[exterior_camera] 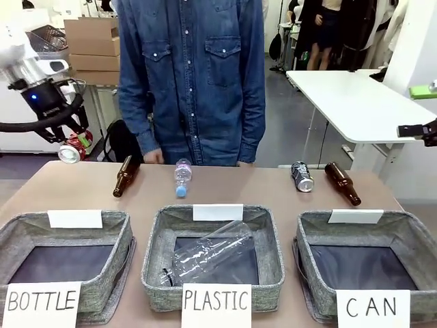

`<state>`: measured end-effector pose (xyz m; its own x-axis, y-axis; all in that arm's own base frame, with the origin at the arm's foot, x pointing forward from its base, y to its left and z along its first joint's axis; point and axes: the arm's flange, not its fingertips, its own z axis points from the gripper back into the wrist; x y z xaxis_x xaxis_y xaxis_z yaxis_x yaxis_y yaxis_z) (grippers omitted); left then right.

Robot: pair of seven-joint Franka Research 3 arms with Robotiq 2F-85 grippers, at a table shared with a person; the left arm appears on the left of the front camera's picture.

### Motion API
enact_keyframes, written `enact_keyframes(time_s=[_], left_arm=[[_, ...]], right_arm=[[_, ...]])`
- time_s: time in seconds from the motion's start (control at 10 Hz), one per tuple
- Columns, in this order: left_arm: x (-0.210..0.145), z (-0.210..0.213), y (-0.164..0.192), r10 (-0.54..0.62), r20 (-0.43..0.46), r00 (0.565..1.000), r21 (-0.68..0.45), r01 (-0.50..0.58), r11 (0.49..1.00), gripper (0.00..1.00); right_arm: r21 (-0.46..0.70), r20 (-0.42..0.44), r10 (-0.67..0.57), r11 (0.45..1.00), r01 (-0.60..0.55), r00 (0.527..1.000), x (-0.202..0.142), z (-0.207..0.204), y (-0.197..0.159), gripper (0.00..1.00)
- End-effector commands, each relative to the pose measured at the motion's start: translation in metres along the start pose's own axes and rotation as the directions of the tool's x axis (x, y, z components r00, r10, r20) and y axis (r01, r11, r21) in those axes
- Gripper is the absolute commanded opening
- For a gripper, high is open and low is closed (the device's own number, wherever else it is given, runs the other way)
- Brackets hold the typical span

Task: Sort the can waste into the basket.
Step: Pick up the can waste from the table and place it in the right Fabric basket.

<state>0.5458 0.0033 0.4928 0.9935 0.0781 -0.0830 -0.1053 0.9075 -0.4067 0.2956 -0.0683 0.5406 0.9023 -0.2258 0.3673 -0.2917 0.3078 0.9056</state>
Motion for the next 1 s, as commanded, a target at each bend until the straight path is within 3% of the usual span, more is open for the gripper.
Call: enact_keyframes(time_s=[0.0, 0.1, 0.2, 0.4, 0.5, 0.6, 0.9], left_arm=[[-0.068, -0.013, -0.012, -0.079, 0.009, 0.997, -0.15, 0.079, 0.985, 0.0], [-0.095, -0.019, -0.02, -0.12, -0.032, 0.992, -0.184, 0.112, 0.977, 0.0], [-0.121, -0.02, -0.021, -0.23, -0.088, 0.969, -0.193, 0.21, 0.958, 0.0], [-0.161, -0.003, -0.009, -0.347, -0.098, 0.933, -0.267, 0.311, 0.912, 0.0], [-0.168, -0.002, -0.004, -0.382, -0.027, 0.924, -0.269, 0.362, 0.893, 0.0], [-0.15, -0.018, -0.026, -0.279, -0.095, 0.956, -0.213, 0.254, 0.943, 0.0], [-0.15, -0.018, -0.026, -0.279, -0.095, 0.956, -0.213, 0.254, 0.943, 0.0]], right_arm=[[0.026, 0.01, 0.026, 0.999, -0.026, 1.0, 0.003, -0.001, 0.0, 1.0], [0.026, 0.01, 0.026, 0.999, -0.026, 1.0, 0.003, -0.001, 0.0, 1.0], [0.026, 0.01, 0.026, 0.999, -0.026, 1.0, 0.003, -0.001, 0.0, 1.0], [0.026, 0.01, 0.026, 0.999, -0.026, 1.0, 0.003, -0.001, 0.0, 1.0], [0.026, 0.01, 0.026, 0.999, -0.026, 1.0, 0.003, -0.001, 0.0, 1.0], [0.026, 0.01, 0.026, 0.999, -0.026, 1.0, 0.003, -0.001, 0.0, 1.0], [0.026, 0.01, 0.026, 0.999, -0.026, 1.0, 0.003, -0.001, 0.0, 1.0]])
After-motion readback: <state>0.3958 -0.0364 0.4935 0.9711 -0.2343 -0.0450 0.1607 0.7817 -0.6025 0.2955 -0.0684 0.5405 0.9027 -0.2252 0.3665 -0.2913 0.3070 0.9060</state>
